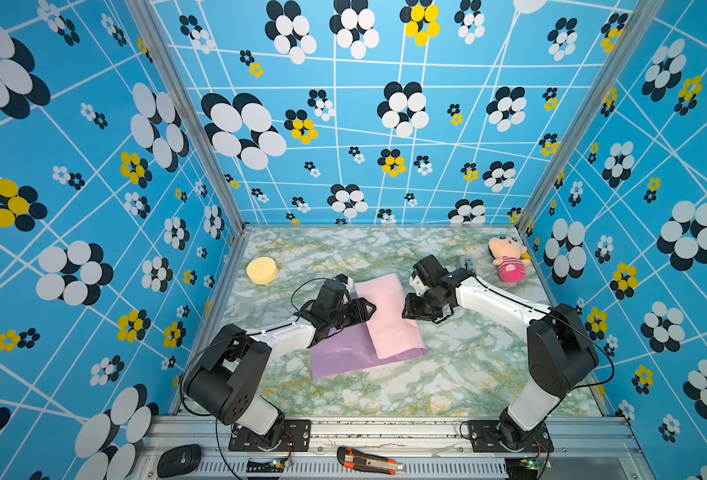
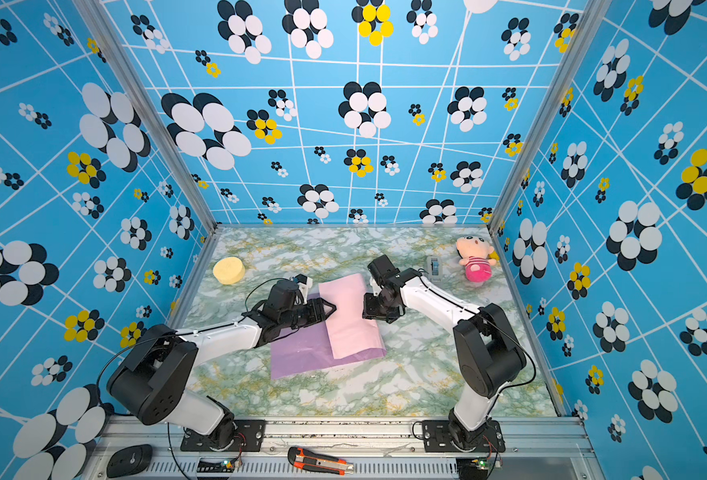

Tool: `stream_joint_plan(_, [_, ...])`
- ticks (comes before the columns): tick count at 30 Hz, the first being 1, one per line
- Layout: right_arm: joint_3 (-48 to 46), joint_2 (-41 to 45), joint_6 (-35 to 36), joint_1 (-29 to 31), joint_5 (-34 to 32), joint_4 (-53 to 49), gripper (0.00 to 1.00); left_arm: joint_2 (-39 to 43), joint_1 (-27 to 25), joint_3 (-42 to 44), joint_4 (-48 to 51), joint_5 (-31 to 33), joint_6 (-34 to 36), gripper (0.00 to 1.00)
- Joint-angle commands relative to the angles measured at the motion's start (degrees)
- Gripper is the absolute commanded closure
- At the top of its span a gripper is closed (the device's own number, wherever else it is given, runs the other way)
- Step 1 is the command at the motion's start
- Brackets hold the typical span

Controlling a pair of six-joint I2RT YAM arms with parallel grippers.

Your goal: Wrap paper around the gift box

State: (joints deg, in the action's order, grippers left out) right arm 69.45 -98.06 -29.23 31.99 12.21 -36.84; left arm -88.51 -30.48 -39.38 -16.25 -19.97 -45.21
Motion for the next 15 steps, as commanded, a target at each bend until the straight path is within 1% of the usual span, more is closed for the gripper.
stream_joint_plan(1, [-2.6,1.8,-5.7,1.1,-3.5,0.3,0.53,-2.3,-1.0,0.7,-2.3,-0.7,-1.0,0.42])
stream_joint_plan(5, [-4.2,3.8,-7.8,1.5,-4.5,1.7,0.52,-4.5,-1.3,-0.7,-2.0,-0.3,-0.7,0.49])
stream_joint_plan(7, [-4.7,4.7,-7.9,1.7,-4.5,1.8,0.49,-5.6,-1.3,-1.4,-1.4,0.1,0.0,0.53])
stream_joint_plan(10, [-4.7,6.8,-6.5,0.9,-5.7,1.1,0.44,-7.2,-1.3,-3.1,-0.1,0.0,1.7,0.56])
stream_joint_plan(12, [-4.4,7.6,-5.1,-1.1,-3.8,0.9,0.41,-8.3,-1.2,-4.3,0.2,-0.5,2.6,0.56])
stream_joint_plan(13, [-4.0,7.5,-4.3,-1.9,-3.0,0.5,0.4,-8.8,-1.2,-4.9,0.4,-0.9,3.1,0.59])
stream_joint_plan(15, [-2.2,6.4,-2.1,-3.1,-2.1,-0.9,0.39,-9.9,-0.9,-6.9,1.7,-1.7,4.6,0.6])
